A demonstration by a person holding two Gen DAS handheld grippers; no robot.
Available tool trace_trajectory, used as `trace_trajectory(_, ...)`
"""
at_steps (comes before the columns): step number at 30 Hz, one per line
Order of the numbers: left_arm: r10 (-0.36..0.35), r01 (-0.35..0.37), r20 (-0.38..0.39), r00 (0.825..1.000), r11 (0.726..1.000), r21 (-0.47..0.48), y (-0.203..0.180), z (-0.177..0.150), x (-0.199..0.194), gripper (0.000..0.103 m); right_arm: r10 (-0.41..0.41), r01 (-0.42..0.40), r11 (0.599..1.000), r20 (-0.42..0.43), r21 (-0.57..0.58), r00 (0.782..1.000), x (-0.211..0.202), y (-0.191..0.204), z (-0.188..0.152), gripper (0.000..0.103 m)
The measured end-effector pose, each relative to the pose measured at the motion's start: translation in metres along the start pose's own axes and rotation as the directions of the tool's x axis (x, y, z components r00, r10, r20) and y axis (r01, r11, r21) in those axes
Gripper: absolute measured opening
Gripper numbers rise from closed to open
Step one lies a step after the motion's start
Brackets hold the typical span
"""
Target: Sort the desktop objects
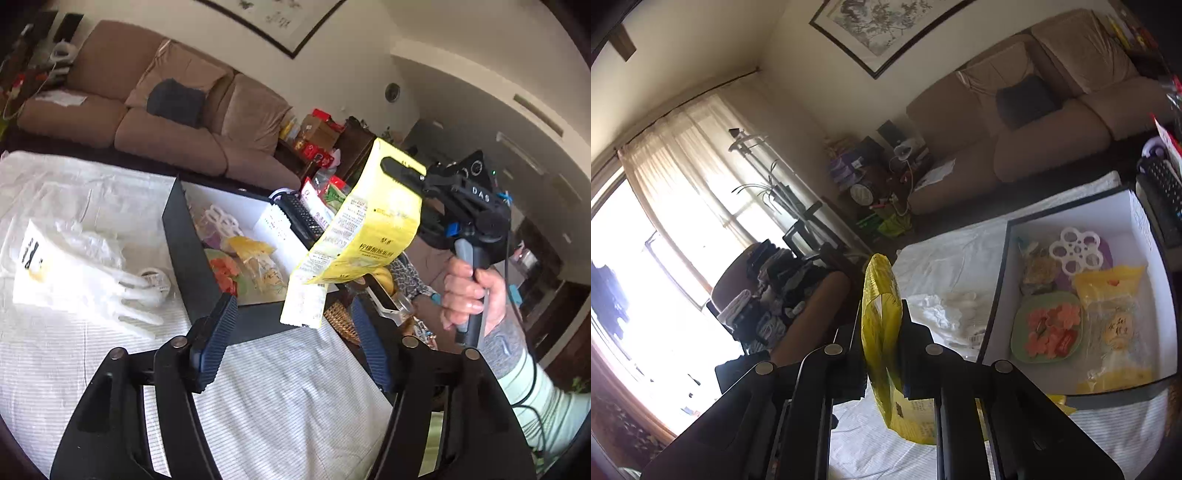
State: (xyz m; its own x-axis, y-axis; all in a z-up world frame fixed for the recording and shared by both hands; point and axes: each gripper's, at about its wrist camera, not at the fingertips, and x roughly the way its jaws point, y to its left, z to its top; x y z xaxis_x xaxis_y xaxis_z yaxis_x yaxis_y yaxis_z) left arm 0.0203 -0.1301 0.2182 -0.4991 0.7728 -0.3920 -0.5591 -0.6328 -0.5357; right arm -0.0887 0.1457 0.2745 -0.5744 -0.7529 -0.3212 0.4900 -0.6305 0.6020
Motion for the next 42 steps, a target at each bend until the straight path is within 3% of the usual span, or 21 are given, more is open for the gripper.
trace_trajectory(4, -0.011, 0.003, 0.062, 0.998, 0.993, 0.119, -0.044, 0.009, -0.003, 0.073, 0.019, -0.017, 0.996, 0.022, -0.093, 1.0, -0.035, 0.033, 0.02, 0.011)
trace_trajectory(10, -0.154, 0.126, 0.071, 0.985, 0.945, 0.303, -0.108, 0.05, -0.009, 0.094, 0.031, -0.032, 0.963, -0.008, -0.269, 0.999, -0.078, 0.095, 0.04, 0.011)
trace_trajectory(12, -0.213, 0.184, 0.042, 0.976, 0.912, 0.368, -0.126, 0.058, -0.006, 0.1, 0.044, -0.049, 0.945, -0.022, -0.323, 0.999, -0.089, 0.112, 0.041, 0.011)
trace_trajectory(16, -0.326, 0.323, -0.069, 0.943, 0.845, 0.426, -0.156, 0.068, 0.004, 0.1, 0.073, -0.089, 0.915, -0.056, -0.394, 0.996, -0.105, 0.135, 0.038, 0.011)
trace_trajectory(19, -0.339, 0.361, -0.129, 0.932, 0.829, 0.427, -0.179, 0.067, 0.017, 0.099, 0.074, -0.088, 0.907, -0.05, -0.413, 0.996, -0.11, 0.139, 0.034, 0.011)
trace_trajectory(21, -0.325, 0.358, -0.151, 0.933, 0.825, 0.437, -0.193, 0.063, 0.026, 0.078, 0.056, -0.065, 0.905, -0.033, -0.42, 0.998, -0.111, 0.136, 0.032, 0.011)
trace_trajectory(22, -0.306, 0.353, -0.175, 0.936, 0.825, 0.441, -0.198, 0.061, 0.033, 0.045, 0.04, -0.045, 0.906, -0.021, -0.421, 0.999, -0.112, 0.133, 0.031, 0.011)
trace_trajectory(23, -0.277, 0.339, -0.201, 0.94, 0.834, 0.436, -0.203, 0.059, 0.042, 0.019, 0.021, -0.023, 0.909, -0.008, -0.417, 1.0, -0.112, 0.129, 0.031, 0.011)
trace_trajectory(26, -0.279, 0.358, -0.251, 0.927, 0.858, 0.368, -0.206, 0.061, 0.06, 0.012, -0.009, 0.01, 0.924, 0.005, -0.383, 1.0, -0.113, 0.115, 0.032, 0.013)
trace_trajectory(31, -0.252, 0.328, -0.252, 0.934, 0.885, 0.33, -0.205, 0.062, 0.072, 0.011, -0.029, 0.044, 0.939, 0.051, -0.342, 0.998, -0.122, 0.095, 0.037, 0.014)
trace_trajectory(33, -0.203, 0.281, -0.247, 0.948, 0.897, 0.341, -0.208, 0.064, 0.078, 0.021, -0.017, 0.036, 0.947, 0.061, -0.32, 0.998, -0.126, 0.086, 0.041, 0.015)
trace_trajectory(35, -0.144, 0.213, -0.208, 0.967, 0.908, 0.36, -0.207, 0.067, 0.083, 0.047, 0.004, 0.016, 0.953, 0.066, -0.302, 0.998, -0.129, 0.079, 0.046, 0.014)
trace_trajectory(36, -0.16, 0.223, -0.196, 0.967, 0.906, 0.36, -0.205, 0.069, 0.085, 0.049, 0.012, 0.009, 0.955, 0.068, -0.297, 0.998, -0.131, 0.076, 0.047, 0.014)
trace_trajectory(37, -0.174, 0.234, -0.195, 0.965, 0.907, 0.351, -0.203, 0.072, 0.088, 0.046, 0.011, 0.011, 0.954, 0.074, -0.298, 0.997, -0.132, 0.074, 0.05, 0.014)
trace_trajectory(39, -0.143, 0.206, -0.21, 0.967, 0.925, 0.318, -0.198, 0.08, 0.102, 0.022, 0.005, 0.022, 0.954, 0.09, -0.298, 0.996, -0.133, 0.07, 0.057, 0.013)
trace_trajectory(40, -0.138, 0.204, -0.232, 0.963, 0.934, 0.292, -0.194, 0.084, 0.112, 0.004, 0.003, 0.026, 0.956, 0.097, -0.293, 0.995, -0.133, 0.068, 0.061, 0.011)
trace_trajectory(42, -0.114, 0.182, -0.249, 0.962, 0.946, 0.268, -0.189, 0.089, 0.132, 0.004, -0.004, 0.031, 0.961, 0.1, -0.275, 0.995, -0.129, 0.06, 0.069, 0.01)
